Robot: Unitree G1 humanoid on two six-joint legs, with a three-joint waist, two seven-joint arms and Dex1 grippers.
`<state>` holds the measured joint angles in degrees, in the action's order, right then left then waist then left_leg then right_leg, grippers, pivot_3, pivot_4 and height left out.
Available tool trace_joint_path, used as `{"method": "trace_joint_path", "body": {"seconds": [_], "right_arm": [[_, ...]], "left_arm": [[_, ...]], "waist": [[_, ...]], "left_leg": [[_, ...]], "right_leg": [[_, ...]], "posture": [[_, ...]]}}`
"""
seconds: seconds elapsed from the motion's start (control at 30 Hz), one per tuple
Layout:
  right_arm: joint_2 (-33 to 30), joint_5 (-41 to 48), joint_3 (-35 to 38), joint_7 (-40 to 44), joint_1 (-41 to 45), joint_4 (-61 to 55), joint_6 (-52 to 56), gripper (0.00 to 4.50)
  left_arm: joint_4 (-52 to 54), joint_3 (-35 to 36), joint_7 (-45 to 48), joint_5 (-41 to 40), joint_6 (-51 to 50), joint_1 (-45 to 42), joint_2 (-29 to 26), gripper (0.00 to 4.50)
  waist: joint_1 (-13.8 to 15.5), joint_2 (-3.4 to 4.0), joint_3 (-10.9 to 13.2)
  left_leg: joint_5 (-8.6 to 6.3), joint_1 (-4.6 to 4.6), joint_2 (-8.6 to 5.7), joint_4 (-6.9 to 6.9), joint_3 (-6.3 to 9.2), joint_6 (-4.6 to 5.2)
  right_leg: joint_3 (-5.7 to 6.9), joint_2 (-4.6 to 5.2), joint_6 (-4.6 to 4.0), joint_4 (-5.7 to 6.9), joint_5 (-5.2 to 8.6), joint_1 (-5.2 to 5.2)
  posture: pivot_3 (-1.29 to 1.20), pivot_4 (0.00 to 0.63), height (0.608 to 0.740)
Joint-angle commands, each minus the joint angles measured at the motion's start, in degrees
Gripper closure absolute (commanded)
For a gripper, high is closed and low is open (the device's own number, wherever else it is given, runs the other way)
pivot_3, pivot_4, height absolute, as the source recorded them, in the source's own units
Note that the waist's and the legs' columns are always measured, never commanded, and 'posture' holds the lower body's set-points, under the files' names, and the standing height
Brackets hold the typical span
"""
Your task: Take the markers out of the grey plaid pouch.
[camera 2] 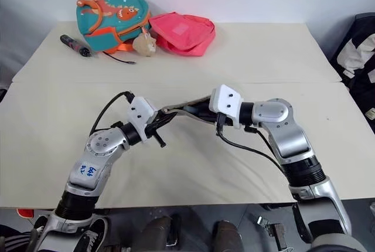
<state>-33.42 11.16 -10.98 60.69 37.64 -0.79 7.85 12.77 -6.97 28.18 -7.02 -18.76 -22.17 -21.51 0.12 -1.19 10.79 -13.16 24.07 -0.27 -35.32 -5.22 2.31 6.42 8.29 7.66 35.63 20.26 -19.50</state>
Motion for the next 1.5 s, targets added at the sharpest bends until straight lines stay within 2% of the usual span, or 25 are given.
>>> {"method": "trace_joint_path", "body": {"seconds": [0.03,0.17,0.2,0.37,0.53,0.77,0.93,1.1,1.23,1.27,1.37,1.5], "right_arm": [[-1.43,6.17,5.24,-0.1,-0.83,-2.93,7.74,4.11],[4.13,5.91,4.17,-9.6,1.17,-3.84,14.3,4.11],[4.31,6.09,4.08,-9.54,1.02,-4.36,14.33,4.11],[2.13,8.53,2.61,-4.62,-1.38,-8.8,16.71,4.11],[0.09,4.71,-1.12,-2.85,-4.13,-9.61,12.92,4.11],[-1.34,-0.88,-3.71,0.85,-5.35,-8.94,-0.62,4.11],[-1.37,-2.89,-4.31,1.21,-5.03,-7.81,-4.09,4.11],[-2.85,-8.53,-9.47,3.0,-5.58,-6.22,-3.06,4.11],[-1.33,-8.96,-10.66,3.21,-5.06,-6.96,-2.6,4.11],[-0.84,-8.91,-10.68,3.0,-5.0,-6.96,-3.58,4.11],[1.26,-3.17,-8.46,3.35,-5.58,-9.36,2.16,4.11],[-0.89,-1.67,-5.74,4.16,-4.95,-10.1,2.69,4.11]], "left_arm": [[-2.06,5.04,-2.65,2.11,0.49,0.21,-2.87,4.5],[2.31,-0.83,4.08,0.74,4.09,2.7,-4.0,4.5],[2.57,-1.28,3.57,1.22,4.08,3.04,-3.73,4.5],[0.98,0.25,-1.24,3.64,3.09,2.21,-1.91,4.5],[-1.49,3.39,-4.76,3.67,3.72,-1.15,0.54,4.5],[-1.61,4.99,-5.32,0.78,0.7,-1.22,2.38,4.5],[-0.31,4.94,-3.9,-1.69,-1.57,-0.82,3.41,4.5],[4.98,1.29,2.65,-5.77,-0.47,0.4,3.24,4.5],[6.57,1.4,4.11,-7.37,-0.28,0.82,3.79,4.5],[6.75,1.51,4.14,-7.39,-0.28,0.88,3.77,4.5],[4.71,2.31,1.05,-4.3,-0.43,0.38,3.3,4.5],[2.66,4.13,-0.13,-2.86,-0.36,0.65,1.54,4.5]], "waist": [[-0.09,0.0,0.0],[-0.52,0.01,0.0],[-0.43,0.01,0.0],[0.42,0.01,0.0],[1.11,0.0,0.0],[0.98,0.0,0.0],[1.05,0.0,0.0],[1.13,0.0,0.0],[1.08,0.0,0.0],[1.06,0.0,0.0],[0.98,0.0,0.0],[1.07,0.0,0.0]], "left_leg": [[0.0,0.0,0.01,0.0,0.0,0.0],[0.0,-0.03,0.07,0.01,-0.01,-0.01],[0.0,-0.02,0.07,0.02,-0.01,-0.02],[0.0,0.04,-0.03,-0.02,0.04,0.01],[-0.04,0.04,-0.04,-0.08,0.02,0.07],[-0.04,0.03,0.0,-0.1,-0.01,0.05],[-0.04,0.04,0.0,-0.19,0.01,0.06],[-0.04,0.04,0.0,-0.25,0.02,0.06],[-0.04,0.04,0.03,-0.25,0.01,0.05],[-0.04,0.03,0.03,-0.26,0.02,0.05],[-0.04,0.03,0.04,-0.28,0.02,0.05],[-0.04,0.04,0.03,-0.28,0.03,0.05]], "right_leg": [[0.0,0.0,0.0,0.01,0.0,0.0],[-0.03,0.04,-0.01,0.02,0.0,-0.02],[-0.02,0.02,-0.02,0.03,0.0,-0.04],[0.04,0.06,-0.02,0.02,0.0,-0.03],[0.03,0.1,0.01,0.02,-0.01,-0.02],[0.03,0.01,0.01,0.04,-0.01,-0.04],[0.03,0.02,0.01,0.05,-0.01,0.0],[0.03,0.03,0.01,0.05,-0.01,0.03],[0.03,0.01,0.0,0.03,-0.01,0.03],[0.03,0.01,0.01,0.03,-0.01,0.05],[0.02,0.01,0.0,0.04,-0.01,0.05],[0.03,0.01,0.0,0.06,-0.01,0.04]], "posture": [[0.0,0.15,0.74],[0.0,0.15,0.74],[0.0,0.15,0.74],[0.0,0.15,0.74],[0.0,0.15,0.74],[0.0,0.15,0.74],[0.0,0.15,0.74],[0.0,0.15,0.74],[0.0,0.15,0.74],[0.0,0.15,0.74],[0.0,0.15,0.74],[0.0,0.15,0.74]]}}
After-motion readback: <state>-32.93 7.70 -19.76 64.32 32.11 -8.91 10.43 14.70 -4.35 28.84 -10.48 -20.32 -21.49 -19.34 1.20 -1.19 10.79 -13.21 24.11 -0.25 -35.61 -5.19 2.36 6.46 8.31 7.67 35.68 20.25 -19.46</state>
